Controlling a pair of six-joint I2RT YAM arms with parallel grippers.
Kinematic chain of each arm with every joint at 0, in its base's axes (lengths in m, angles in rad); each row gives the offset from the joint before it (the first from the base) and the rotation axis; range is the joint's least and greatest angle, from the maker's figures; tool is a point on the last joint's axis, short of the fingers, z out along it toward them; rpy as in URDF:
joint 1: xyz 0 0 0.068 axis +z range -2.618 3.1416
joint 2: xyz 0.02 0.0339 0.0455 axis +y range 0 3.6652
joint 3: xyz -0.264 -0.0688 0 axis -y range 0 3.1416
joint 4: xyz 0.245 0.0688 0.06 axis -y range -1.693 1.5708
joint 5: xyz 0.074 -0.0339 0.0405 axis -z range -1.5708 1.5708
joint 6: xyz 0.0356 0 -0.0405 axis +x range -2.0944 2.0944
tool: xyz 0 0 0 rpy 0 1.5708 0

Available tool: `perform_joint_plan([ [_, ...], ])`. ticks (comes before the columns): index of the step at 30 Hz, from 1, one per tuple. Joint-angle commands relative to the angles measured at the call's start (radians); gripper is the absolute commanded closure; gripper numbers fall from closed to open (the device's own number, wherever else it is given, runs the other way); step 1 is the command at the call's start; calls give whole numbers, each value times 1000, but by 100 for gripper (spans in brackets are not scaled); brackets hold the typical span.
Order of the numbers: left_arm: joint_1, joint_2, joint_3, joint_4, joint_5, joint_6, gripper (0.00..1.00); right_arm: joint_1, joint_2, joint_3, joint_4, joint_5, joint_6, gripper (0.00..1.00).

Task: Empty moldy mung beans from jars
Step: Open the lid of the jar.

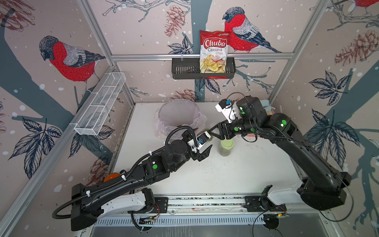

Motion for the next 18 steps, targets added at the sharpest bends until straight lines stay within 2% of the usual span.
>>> perform_joint_plan([
  [1,5,11,2,68,6,-8,3,8,9,20,30,-23,13,56],
  [10,36,39,13,60,30,-6,5,32,16,31,27,-27,25,56],
  [18,44,54,15,44,36,13,15,48,23,26,25,-13,28,56],
])
